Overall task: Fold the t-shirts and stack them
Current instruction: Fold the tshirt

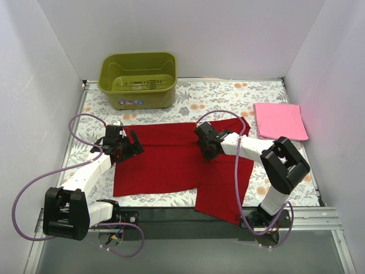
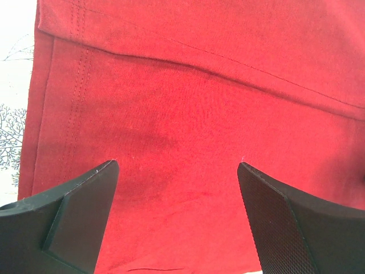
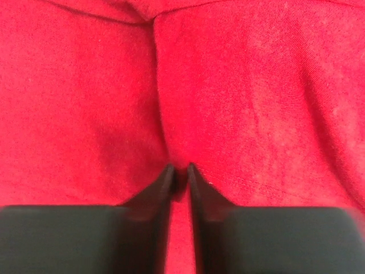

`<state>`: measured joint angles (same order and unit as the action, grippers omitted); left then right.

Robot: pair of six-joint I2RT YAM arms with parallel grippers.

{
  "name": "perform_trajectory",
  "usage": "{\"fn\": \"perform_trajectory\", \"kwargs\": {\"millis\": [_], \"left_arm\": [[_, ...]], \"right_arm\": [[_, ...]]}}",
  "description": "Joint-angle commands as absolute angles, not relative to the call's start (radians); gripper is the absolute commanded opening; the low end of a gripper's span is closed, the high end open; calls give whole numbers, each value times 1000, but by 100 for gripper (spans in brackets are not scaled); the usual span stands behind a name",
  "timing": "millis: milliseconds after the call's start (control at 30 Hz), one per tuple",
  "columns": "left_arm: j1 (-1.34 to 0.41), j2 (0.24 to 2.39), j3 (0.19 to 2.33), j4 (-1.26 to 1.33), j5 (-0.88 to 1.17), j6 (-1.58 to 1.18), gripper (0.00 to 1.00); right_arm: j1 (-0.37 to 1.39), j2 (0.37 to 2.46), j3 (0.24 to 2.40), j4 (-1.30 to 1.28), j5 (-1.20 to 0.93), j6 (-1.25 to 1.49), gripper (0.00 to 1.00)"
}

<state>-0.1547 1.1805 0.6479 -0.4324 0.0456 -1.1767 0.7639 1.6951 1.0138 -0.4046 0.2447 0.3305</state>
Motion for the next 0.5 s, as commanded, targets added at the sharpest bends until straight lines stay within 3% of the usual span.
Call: {"fn": "perform_trajectory", "kwargs": {"millis": [0,167,467], "left_arm": [[-160,1170,658,-413,43,-1163,79],[-160,1170,657,-413,41,-1163,79],[-160,1178,657,-413,48,-1163,79]], "right_arm": [[782,1692,1066,-436,282,322,15],[787,1664,1091,-454,210,325,1],[787,1704,1154,-538,153,345,6]]}}
